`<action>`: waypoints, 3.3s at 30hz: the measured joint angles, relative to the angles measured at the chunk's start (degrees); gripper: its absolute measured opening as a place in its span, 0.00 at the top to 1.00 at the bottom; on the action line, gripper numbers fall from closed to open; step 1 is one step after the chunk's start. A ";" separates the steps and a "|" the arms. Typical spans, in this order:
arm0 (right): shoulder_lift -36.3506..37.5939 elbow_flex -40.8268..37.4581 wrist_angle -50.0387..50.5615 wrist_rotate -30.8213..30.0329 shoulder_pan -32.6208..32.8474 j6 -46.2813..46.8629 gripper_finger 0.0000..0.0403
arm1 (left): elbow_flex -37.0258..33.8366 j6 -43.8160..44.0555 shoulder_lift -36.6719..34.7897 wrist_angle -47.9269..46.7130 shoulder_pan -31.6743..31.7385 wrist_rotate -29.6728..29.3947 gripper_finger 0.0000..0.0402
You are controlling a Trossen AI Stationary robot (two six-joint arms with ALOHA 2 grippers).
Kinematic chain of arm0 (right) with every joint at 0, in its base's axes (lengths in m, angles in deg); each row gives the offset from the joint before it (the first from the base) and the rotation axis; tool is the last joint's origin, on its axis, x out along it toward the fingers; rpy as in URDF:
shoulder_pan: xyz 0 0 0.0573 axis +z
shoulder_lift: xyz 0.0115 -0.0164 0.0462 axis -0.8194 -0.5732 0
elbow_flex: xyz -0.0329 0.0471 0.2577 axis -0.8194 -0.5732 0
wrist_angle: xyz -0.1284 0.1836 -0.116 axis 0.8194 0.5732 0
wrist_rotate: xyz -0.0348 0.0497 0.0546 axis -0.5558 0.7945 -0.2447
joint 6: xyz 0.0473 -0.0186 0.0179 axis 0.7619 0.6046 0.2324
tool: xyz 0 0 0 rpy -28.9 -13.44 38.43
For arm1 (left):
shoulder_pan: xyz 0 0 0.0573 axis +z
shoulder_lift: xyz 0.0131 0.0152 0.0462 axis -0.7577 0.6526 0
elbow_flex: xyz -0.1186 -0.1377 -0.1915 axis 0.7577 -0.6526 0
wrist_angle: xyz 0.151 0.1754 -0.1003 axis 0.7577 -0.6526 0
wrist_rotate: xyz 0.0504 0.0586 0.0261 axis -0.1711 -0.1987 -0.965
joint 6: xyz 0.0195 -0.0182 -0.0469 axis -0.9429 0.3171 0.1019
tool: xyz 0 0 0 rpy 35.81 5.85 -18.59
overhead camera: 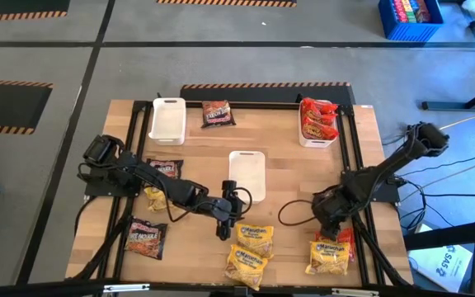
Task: Sort Maruchan noodles
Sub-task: Put the orange noodle pack into the white right bin
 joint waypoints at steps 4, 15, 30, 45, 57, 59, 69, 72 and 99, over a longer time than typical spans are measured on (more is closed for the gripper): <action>-3.69 0.00 -5.21 0.49 1.13 -2.78 0.39 | 0.00 0.08 0.00 0.01 0.01 -0.02 0.46; -15.58 0.00 -9.16 -1.10 1.08 -16.22 0.42 | 0.00 0.09 0.00 -0.03 -0.01 -0.04 0.46; -16.36 0.73 -15.21 -5.32 1.09 -24.04 0.97 | 0.00 -0.03 -0.02 0.25 0.39 -1.32 0.46; -9.19 6.43 -11.36 -22.94 -6.52 -29.96 1.00 | 0.00 0.08 -0.04 0.23 0.28 -1.49 0.46; -5.83 10.84 5.99 0.46 -0.99 -8.22 0.80 | 0.00 0.12 -0.04 0.03 0.28 -1.13 0.46; -5.38 10.65 6.61 -0.84 2.29 -3.13 0.74 | 0.00 0.17 -0.04 0.03 0.28 -1.11 0.46; -5.34 2.81 6.20 -7.37 12.32 9.83 0.32 | 0.00 1.72 -0.04 0.09 0.23 2.16 0.46; -5.21 2.08 3.67 -10.34 14.12 9.40 0.26 | 0.00 2.50 -0.04 0.18 0.22 2.43 0.46; -4.95 -7.98 -30.39 -3.99 15.78 20.98 0.23 | 0.00 2.75 -0.07 0.22 0.39 2.58 0.46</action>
